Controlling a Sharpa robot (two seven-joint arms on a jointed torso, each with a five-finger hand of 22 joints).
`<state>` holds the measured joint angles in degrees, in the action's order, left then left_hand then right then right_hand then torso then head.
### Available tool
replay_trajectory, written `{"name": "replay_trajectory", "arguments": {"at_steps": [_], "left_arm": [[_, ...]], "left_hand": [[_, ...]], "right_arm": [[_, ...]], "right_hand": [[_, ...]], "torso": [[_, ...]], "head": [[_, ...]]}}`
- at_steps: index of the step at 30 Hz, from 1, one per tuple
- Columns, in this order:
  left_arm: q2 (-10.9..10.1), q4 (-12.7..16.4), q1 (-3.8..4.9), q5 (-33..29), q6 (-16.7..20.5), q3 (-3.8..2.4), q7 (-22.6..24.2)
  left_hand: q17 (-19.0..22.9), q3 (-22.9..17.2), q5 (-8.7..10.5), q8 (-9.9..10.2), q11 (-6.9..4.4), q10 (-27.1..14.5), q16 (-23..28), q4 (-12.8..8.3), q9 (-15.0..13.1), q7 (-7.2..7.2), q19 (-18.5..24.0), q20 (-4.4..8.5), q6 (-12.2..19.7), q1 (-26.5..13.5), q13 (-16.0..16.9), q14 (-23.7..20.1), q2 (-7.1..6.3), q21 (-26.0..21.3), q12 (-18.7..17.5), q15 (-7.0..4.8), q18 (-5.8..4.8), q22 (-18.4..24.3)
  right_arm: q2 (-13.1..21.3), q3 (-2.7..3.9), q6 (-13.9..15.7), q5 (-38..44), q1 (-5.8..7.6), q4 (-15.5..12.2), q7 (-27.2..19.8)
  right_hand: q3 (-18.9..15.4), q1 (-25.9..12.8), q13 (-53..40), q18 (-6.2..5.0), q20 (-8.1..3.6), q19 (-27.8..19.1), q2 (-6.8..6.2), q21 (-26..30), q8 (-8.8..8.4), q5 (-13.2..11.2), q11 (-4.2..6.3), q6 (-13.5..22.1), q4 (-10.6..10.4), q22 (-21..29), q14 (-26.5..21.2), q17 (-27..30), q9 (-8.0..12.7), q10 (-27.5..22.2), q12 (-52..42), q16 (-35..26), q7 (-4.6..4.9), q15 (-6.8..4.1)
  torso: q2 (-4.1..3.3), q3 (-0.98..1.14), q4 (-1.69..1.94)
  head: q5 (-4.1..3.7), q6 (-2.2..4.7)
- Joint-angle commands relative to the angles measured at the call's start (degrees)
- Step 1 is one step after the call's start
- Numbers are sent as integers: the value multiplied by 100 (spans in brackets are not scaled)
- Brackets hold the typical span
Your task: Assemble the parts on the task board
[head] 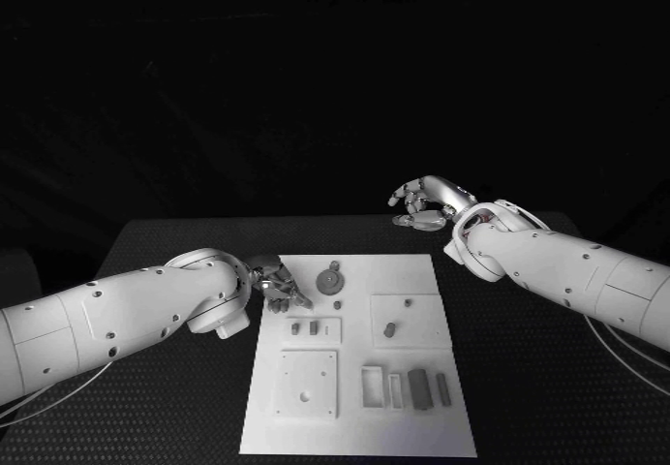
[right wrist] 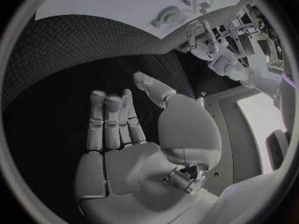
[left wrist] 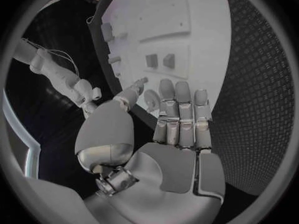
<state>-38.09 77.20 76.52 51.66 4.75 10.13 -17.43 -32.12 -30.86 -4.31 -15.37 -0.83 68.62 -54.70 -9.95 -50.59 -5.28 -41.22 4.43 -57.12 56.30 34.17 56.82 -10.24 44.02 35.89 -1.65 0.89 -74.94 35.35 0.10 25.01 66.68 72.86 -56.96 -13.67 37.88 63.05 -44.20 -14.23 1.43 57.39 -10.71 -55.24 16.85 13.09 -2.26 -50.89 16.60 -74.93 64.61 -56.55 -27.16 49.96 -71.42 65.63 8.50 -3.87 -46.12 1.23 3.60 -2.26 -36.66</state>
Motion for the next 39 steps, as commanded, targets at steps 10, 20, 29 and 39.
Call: {"name": "replay_trajectory", "arguments": {"at_steps": [10,20,29,39], "left_arm": [[174,110,-119,2075,1664,49,2314],[474,-119,-284,3341,1571,177,2242],[706,-414,-478,3652,1521,178,2168],[792,-530,-537,3655,1720,175,2092]], "left_hand": [[88,-338,-346,438,506,-407,366,-648,781,-44,42,82,393,1152,-937,42,-26,-259,-1874,187,-22,-65],[84,-310,-129,487,596,-448,488,-605,1053,-37,-9,90,329,1128,-1359,60,-139,-338,-2599,195,-37,-85],[45,-303,-140,500,623,-331,468,-597,1169,-81,-63,112,279,1149,-1509,131,-114,-329,-2768,170,-29,-104],[-81,-300,-209,499,614,-114,280,-572,1279,-116,-164,168,227,1185,-1618,275,-70,-251,-2865,107,-22,-125]], "right_arm": [[16,3,-91,-161,0,30,-31],[4,3,-157,-436,0,67,-45],[-12,2,-279,-698,0,90,-46],[-12,2,-286,-720,0,77,-55]], "right_hand": [[-11,-35,11,-77,35,-19,-33,26,-38,42,-23,21,-6,-68,-27,10,-4,-9,19,-21,32,22],[64,-102,343,-48,196,-413,-26,389,-66,102,-103,103,-5,24,-432,261,-39,-222,408,-404,97,122],[166,-147,1511,-16,549,-920,-8,1393,-20,101,-227,161,9,454,-751,1121,-156,-201,1640,-1526,166,408],[102,-122,2303,-6,742,-1142,18,2072,-7,123,-324,185,0,760,-765,1611,-194,-30,2431,-2392,186,594]], "torso": [[-6,-6,4],[-18,-3,-21],[-39,-4,-42],[-58,-4,-48]], "head": [[-22,21],[-42,31],[-51,33],[-65,33]]}}
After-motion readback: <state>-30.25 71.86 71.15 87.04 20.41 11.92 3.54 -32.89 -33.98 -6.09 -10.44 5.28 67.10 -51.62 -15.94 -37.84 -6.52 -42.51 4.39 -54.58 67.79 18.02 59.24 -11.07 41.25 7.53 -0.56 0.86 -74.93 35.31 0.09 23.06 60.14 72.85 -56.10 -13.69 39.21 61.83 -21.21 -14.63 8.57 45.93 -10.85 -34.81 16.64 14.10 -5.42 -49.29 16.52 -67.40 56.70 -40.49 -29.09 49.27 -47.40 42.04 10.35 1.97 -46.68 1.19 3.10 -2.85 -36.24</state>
